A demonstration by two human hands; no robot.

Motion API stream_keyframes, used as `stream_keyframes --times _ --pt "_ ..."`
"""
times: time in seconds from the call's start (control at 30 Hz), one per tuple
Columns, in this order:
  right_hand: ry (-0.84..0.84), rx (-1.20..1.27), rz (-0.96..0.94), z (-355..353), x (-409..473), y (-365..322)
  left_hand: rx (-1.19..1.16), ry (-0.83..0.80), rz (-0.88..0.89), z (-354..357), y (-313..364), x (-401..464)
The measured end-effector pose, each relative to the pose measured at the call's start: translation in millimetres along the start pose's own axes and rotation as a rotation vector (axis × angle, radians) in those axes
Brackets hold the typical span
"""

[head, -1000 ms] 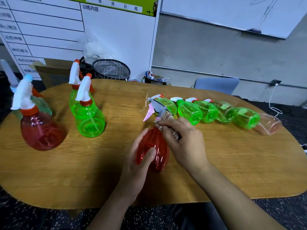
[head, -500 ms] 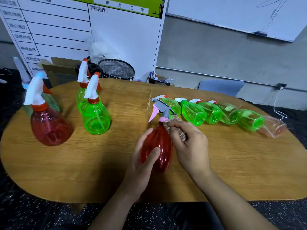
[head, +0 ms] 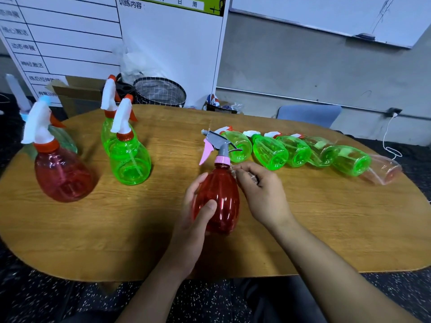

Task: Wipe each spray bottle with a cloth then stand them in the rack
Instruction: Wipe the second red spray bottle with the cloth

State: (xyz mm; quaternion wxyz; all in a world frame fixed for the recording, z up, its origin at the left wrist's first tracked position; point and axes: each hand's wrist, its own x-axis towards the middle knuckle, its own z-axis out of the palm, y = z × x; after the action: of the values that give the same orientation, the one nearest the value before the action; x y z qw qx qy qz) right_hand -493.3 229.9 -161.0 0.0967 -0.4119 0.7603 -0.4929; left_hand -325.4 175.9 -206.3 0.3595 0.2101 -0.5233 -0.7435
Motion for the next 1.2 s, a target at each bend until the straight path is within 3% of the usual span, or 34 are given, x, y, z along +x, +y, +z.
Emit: stream_keyframes --times 0.13,0.23,0.3,0.37,0.47,0.57,0.8,0.87,1.03,1.2 --pt "-0.112 0.069 0.080 -2 -2 18 -0.058 -0.042 -0.030 1 1 -1" --pt "0.150 0.118 -0.047 -13 -13 10 -0.106 -0.026 -0.043 2 0 1" --pt "0.193 0.163 -0.195 -18 -13 -7 -0.131 -0.006 -0.058 2 -1 4" --pt "0.115 0.054 -0.307 -16 -11 -19 -0.136 -0.014 -0.073 3 -2 6" --pt "0.033 -0.212 -0.330 -3 -12 -19 -0.149 -0.011 -0.084 3 -2 7" --pt "0.010 -0.258 -0.386 9 -29 -13 -0.127 -0.012 -0.078 3 0 6" --pt "-0.144 -0.398 -0.846 -11 -55 1 -0.146 0.003 -0.049 4 -1 7" --pt "-0.121 -0.411 -0.813 -17 -46 -4 -0.140 -0.011 -0.069 4 0 6" --pt "0.023 -0.283 -0.387 -8 -17 -15 -0.123 -0.033 -0.058 3 -1 3" --pt "0.011 -0.412 -0.530 2 -40 -8 -0.096 -0.046 -0.080 0 -6 6"
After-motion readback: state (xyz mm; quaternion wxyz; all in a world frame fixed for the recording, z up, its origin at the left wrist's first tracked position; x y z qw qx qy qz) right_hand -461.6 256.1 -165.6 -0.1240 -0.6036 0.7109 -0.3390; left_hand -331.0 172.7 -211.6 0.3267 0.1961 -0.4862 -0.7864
